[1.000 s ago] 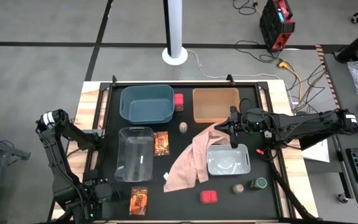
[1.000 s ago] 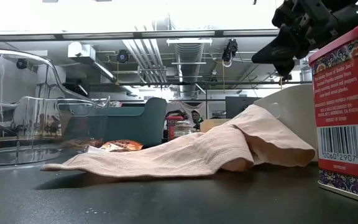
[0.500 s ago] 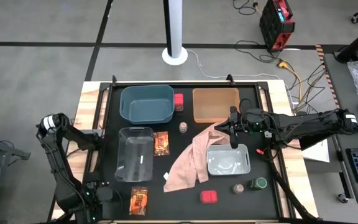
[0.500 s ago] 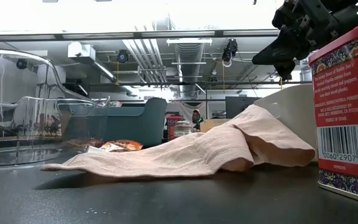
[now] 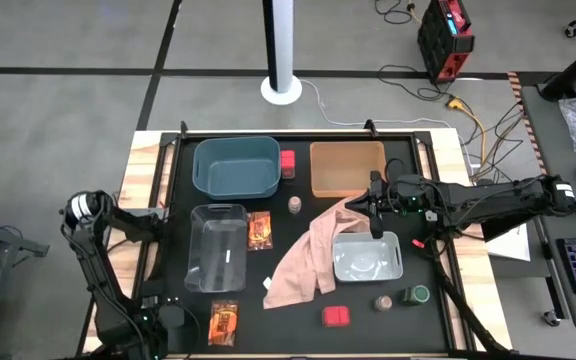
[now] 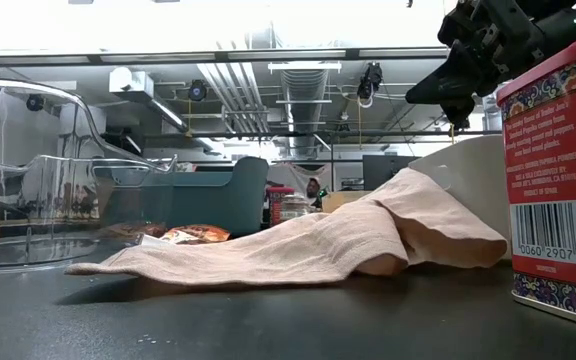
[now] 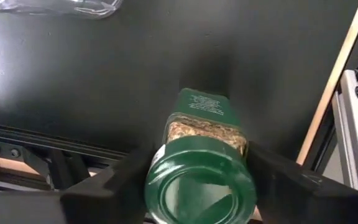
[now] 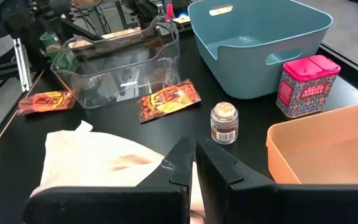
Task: Sort spices by type
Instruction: Put the left green seasoning bottle into the transparent bin
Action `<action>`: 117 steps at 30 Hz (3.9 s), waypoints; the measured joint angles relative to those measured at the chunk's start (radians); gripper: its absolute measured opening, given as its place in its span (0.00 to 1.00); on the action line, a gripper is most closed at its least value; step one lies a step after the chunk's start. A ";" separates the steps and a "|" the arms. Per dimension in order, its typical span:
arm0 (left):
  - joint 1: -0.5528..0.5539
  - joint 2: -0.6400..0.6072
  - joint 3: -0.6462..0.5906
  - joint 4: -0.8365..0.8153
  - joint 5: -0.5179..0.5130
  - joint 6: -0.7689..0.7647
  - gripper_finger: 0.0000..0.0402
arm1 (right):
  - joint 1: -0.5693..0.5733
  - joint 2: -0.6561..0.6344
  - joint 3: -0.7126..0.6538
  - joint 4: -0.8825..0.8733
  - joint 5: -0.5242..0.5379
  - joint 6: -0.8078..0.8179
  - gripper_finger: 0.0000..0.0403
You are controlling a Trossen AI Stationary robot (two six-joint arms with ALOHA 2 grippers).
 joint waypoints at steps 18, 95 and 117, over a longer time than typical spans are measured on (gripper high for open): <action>0.038 -0.003 0.028 -0.001 0.001 -0.049 0.46 | 0.000 0.000 0.000 0.000 0.000 0.003 0.03; 0.974 -0.346 0.168 -0.306 -0.193 1.104 0.46 | 0.000 0.000 0.001 0.003 0.000 -0.007 0.03; 1.052 -0.322 -0.152 -0.075 -0.059 1.161 0.46 | 0.000 0.000 0.000 0.002 0.000 -0.004 0.03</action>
